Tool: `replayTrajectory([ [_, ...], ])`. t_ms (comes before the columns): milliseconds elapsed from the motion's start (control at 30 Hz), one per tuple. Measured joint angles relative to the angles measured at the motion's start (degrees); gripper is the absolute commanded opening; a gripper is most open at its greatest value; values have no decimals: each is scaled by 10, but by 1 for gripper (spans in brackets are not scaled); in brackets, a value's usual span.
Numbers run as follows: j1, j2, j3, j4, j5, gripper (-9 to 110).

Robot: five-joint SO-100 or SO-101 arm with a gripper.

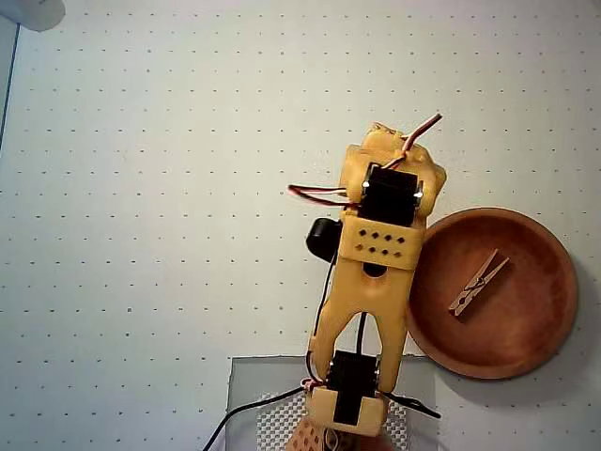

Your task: Grasp a clothespin and put it in the bowl.

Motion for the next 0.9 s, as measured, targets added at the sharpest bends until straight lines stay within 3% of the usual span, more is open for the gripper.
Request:
replayTrajectory([
  [233, -142, 150, 19, -81, 282, -3],
  [500, -88, 308, 266, -341, 581, -3],
  [700, -56, 447, 507, -520, 646, -3],
  [900, -53, 534, 701, -614, 650, -3],
])
